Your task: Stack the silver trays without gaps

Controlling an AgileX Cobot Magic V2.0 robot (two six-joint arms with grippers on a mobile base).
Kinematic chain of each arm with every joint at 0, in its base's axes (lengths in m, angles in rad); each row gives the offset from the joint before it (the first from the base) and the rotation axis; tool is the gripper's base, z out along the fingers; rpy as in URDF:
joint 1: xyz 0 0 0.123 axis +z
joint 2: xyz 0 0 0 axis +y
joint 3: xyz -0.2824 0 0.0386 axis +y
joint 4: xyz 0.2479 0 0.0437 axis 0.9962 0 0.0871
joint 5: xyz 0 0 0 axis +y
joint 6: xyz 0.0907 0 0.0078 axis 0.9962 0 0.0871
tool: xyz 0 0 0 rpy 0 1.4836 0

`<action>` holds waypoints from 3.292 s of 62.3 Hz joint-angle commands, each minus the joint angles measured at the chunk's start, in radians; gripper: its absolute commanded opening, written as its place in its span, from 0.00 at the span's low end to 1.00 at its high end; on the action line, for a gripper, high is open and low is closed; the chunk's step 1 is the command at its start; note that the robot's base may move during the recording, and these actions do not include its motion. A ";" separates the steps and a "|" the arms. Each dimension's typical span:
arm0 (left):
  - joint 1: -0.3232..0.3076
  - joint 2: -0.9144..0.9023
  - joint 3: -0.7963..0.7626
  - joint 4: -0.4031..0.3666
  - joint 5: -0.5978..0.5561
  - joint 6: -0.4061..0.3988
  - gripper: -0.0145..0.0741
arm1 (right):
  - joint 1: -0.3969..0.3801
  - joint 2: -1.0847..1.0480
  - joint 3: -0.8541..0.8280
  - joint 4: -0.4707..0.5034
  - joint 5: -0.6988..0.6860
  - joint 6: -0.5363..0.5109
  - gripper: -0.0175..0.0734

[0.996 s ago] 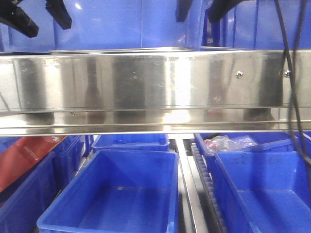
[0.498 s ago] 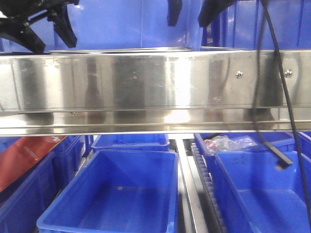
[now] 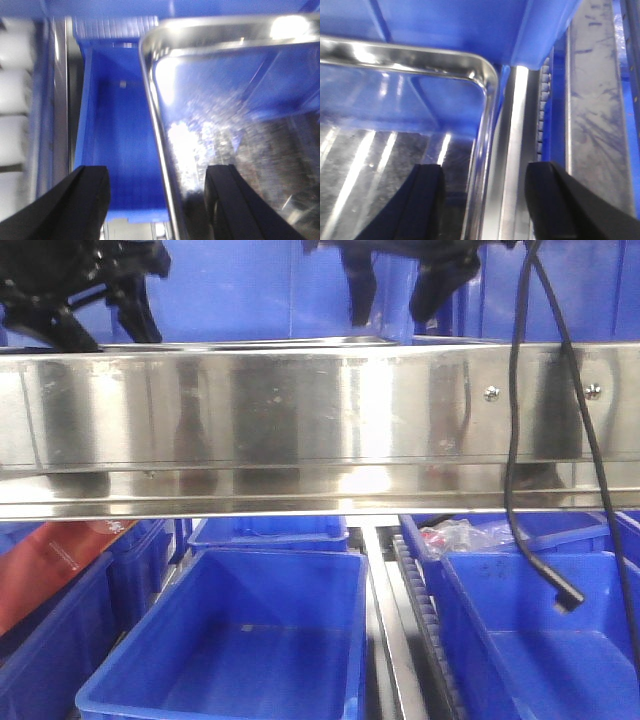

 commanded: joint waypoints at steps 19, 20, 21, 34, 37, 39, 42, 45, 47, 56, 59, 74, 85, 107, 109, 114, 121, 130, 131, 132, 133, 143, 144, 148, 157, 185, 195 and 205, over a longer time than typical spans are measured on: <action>0.005 0.022 -0.005 0.001 -0.027 -0.008 0.52 | -0.003 0.052 -0.011 -0.017 0.009 0.009 0.44; 0.005 0.027 -0.005 0.001 -0.025 -0.008 0.51 | -0.003 0.052 -0.011 -0.017 0.012 0.012 0.43; 0.005 0.027 -0.005 0.001 -0.021 -0.008 0.50 | -0.003 0.052 -0.011 -0.017 0.014 0.011 0.43; 0.005 0.035 -0.005 -0.005 -0.020 -0.008 0.46 | -0.003 0.066 -0.011 0.015 0.020 0.011 0.41; 0.005 0.035 -0.005 -0.005 -0.020 -0.008 0.46 | -0.003 0.069 -0.011 0.020 0.031 0.015 0.41; 0.005 0.035 -0.005 -0.005 -0.020 -0.008 0.46 | -0.003 0.074 -0.011 0.024 0.038 0.017 0.41; 0.005 0.035 -0.005 -0.010 -0.020 -0.011 0.46 | -0.003 0.082 -0.011 0.024 0.054 0.021 0.40; 0.005 0.035 -0.005 -0.010 -0.014 -0.032 0.45 | -0.003 0.087 -0.011 0.026 0.067 0.029 0.40; 0.005 0.035 -0.005 -0.010 -0.009 -0.048 0.43 | -0.003 0.092 -0.011 0.030 0.081 0.033 0.40; 0.005 0.035 -0.005 -0.010 0.007 -0.060 0.29 | -0.003 0.101 -0.011 0.049 0.098 0.039 0.35; 0.005 0.035 -0.005 -0.010 0.007 -0.060 0.22 | -0.003 0.101 -0.011 0.059 0.098 0.039 0.31; 0.005 0.035 -0.005 -0.010 -0.001 -0.060 0.15 | -0.003 0.101 -0.011 0.066 0.111 0.039 0.10; 0.005 0.015 -0.005 -0.010 -0.022 -0.060 0.15 | -0.002 0.083 -0.011 0.066 0.118 0.039 0.11; 0.001 -0.091 -0.005 -0.010 -0.086 -0.060 0.15 | 0.007 0.011 -0.011 0.009 0.099 0.040 0.11; 0.001 -0.099 -0.005 -0.010 -0.084 -0.060 0.15 | 0.011 0.002 -0.011 0.009 0.089 0.040 0.11; 0.000 -0.120 -0.005 -0.010 -0.080 -0.060 0.15 | 0.031 -0.023 -0.011 -0.004 0.059 0.043 0.11; 0.000 -0.151 -0.005 -0.010 -0.075 -0.060 0.15 | 0.058 -0.054 -0.011 -0.045 0.026 0.054 0.11; -0.002 -0.202 -0.005 -0.020 -0.080 -0.070 0.15 | 0.093 -0.096 -0.011 -0.154 0.026 0.151 0.11; -0.002 -0.208 -0.005 -0.020 -0.082 -0.079 0.15 | 0.095 -0.100 -0.011 -0.159 0.026 0.156 0.11; -0.002 -0.214 -0.005 -0.020 -0.083 -0.081 0.15 | 0.101 -0.104 -0.011 -0.171 0.026 0.166 0.11; -0.002 -0.220 -0.005 -0.020 -0.085 -0.083 0.15 | 0.102 -0.109 -0.011 -0.189 0.026 0.178 0.11; -0.006 -0.290 -0.005 -0.018 -0.088 -0.083 0.15 | 0.130 -0.156 -0.011 -0.277 0.022 0.263 0.11; -0.008 -0.297 -0.005 -0.018 -0.088 -0.083 0.15 | 0.132 -0.161 -0.011 -0.284 0.020 0.267 0.11; -0.018 -0.326 -0.005 -0.016 -0.088 -0.083 0.15 | 0.141 -0.181 -0.011 -0.305 0.019 0.267 0.11; -0.055 -0.373 -0.005 -0.006 -0.085 -0.083 0.15 | 0.151 -0.221 -0.011 -0.315 0.018 0.274 0.11; -0.077 -0.400 -0.005 0.051 -0.108 -0.113 0.15 | 0.199 -0.325 -0.011 -0.394 0.020 0.274 0.11; -0.077 -0.400 -0.005 0.051 -0.173 -0.113 0.15 | 0.200 -0.325 -0.011 -0.392 0.017 0.274 0.11; -0.077 -0.400 -0.005 0.051 -0.180 -0.113 0.15 | 0.200 -0.325 -0.011 -0.388 0.017 0.274 0.11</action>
